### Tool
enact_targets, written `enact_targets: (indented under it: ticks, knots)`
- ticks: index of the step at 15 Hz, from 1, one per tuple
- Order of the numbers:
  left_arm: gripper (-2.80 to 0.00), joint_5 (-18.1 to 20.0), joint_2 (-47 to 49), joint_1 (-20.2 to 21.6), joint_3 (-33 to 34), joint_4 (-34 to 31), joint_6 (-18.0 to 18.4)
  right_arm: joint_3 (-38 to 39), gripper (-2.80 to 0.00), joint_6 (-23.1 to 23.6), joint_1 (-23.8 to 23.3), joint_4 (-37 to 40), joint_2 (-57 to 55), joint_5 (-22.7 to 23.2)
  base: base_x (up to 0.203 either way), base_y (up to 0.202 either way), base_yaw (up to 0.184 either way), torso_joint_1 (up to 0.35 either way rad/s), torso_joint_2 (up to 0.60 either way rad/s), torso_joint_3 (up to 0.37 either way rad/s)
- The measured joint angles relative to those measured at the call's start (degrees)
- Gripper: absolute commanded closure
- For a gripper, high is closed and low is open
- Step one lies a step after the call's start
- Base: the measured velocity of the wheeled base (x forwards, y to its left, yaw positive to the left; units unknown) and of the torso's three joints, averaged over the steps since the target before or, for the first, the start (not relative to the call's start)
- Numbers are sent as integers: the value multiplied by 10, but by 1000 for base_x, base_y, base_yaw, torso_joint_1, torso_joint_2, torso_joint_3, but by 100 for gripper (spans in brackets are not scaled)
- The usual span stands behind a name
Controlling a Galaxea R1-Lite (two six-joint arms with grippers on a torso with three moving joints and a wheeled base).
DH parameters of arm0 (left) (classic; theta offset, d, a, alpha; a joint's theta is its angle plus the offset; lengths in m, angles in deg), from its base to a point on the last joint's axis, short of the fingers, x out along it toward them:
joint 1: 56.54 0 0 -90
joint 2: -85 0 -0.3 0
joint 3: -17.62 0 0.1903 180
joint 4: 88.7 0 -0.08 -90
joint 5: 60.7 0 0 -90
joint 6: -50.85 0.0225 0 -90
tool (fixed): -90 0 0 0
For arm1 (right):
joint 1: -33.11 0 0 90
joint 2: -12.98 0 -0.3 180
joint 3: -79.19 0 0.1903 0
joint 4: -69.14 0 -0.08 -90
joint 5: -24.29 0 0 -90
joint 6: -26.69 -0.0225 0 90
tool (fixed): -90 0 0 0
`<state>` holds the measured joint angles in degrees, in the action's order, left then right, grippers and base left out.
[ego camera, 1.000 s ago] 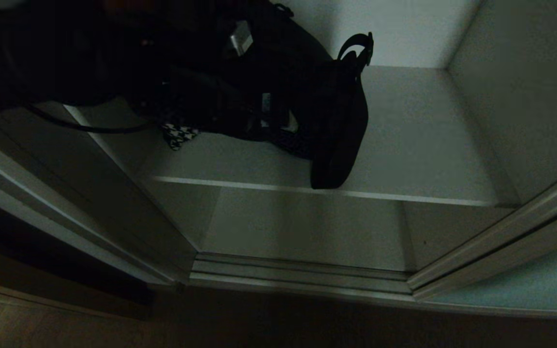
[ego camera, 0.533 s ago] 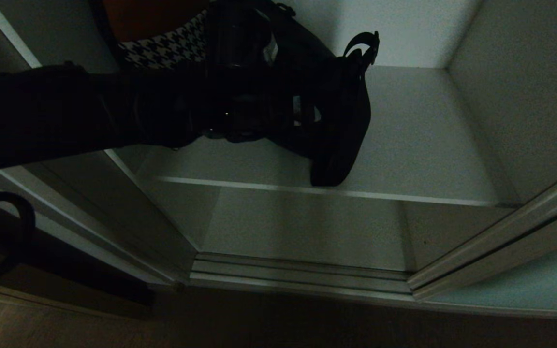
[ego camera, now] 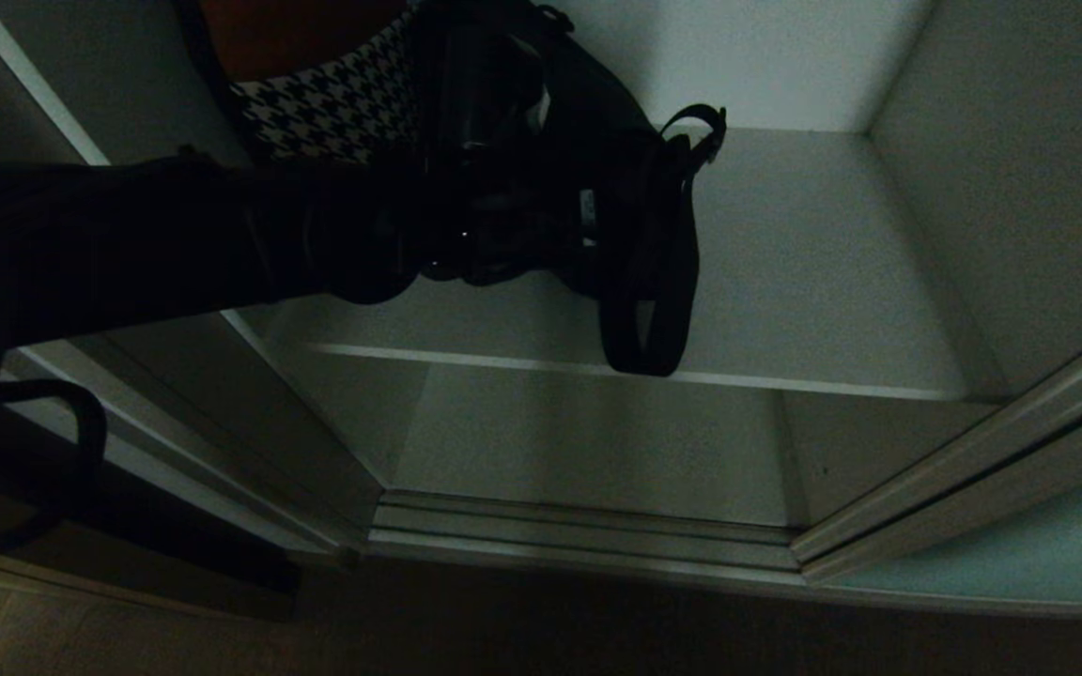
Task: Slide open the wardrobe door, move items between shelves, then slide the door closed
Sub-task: Place the bag on the higher shelf, then close the door
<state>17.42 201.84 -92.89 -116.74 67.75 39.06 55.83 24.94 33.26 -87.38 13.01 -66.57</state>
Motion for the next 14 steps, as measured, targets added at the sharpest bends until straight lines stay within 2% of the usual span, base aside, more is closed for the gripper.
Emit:
enact_targets:
  ticks: [4,8,11,14]
  knots:
    - [0,-32,26,1,0,135,1,0,0,0,0,0,0,0,0,0,0,0,0,0]
    - [0,-31,48,1,-2,198,6,0,0,0,0,0,0,0,0,0,0,0,0,0]
    - [0,-50,58,-5,-2,292,10,0,0,0,0,0,0,0,0,0,0,0,0,0]
    - [0,-67,58,-11,-3,371,29,0,0,0,0,0,0,0,0,0,0,0,0,0]
